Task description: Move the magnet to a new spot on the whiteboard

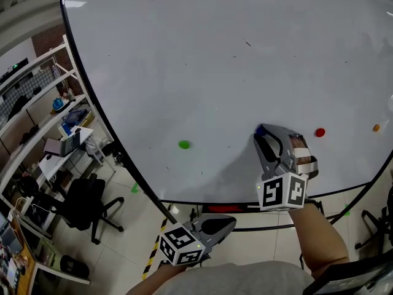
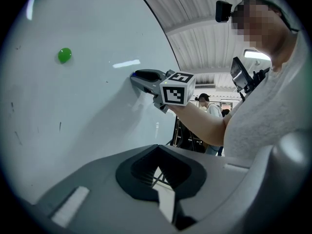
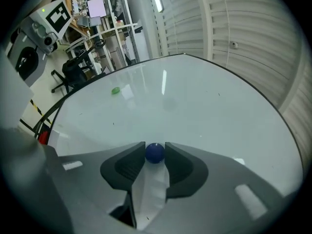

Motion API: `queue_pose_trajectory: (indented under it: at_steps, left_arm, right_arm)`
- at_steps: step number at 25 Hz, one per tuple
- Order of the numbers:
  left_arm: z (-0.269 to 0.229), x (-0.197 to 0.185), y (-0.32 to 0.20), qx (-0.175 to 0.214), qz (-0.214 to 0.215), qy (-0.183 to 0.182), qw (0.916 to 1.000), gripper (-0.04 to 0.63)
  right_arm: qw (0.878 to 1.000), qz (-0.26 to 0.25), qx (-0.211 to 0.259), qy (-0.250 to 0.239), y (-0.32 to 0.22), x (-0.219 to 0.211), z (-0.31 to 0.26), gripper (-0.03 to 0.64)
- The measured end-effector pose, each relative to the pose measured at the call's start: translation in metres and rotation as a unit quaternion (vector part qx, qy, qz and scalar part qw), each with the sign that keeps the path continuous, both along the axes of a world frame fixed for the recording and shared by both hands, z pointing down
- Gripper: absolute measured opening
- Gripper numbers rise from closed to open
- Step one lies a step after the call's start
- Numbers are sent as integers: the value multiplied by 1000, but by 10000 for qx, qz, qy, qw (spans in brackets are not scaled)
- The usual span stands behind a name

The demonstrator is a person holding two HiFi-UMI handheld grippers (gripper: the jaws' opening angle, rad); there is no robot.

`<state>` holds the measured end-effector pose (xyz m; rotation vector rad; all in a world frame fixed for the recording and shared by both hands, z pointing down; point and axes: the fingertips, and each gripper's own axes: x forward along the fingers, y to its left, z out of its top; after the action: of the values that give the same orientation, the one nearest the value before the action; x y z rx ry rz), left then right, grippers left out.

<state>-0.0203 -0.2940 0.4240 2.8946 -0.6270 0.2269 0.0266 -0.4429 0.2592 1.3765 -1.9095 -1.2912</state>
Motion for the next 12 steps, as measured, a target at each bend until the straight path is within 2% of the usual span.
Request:
queue_pose_trajectory:
  at_steps: [5, 8, 12]
  left_arm:
    - [-2, -1, 2, 3, 18, -2, 10000, -20]
    - [-4, 1, 8, 11, 44, 1, 10000, -20]
    - [-5, -2, 10, 29, 66, 30, 10000, -20]
  right_arm:
    - [9999, 135, 84, 11, 3, 1, -1, 117]
    - [9996, 215, 172, -41, 10, 7, -7, 158]
    - [9997, 56, 45, -253, 21, 12, -8, 170]
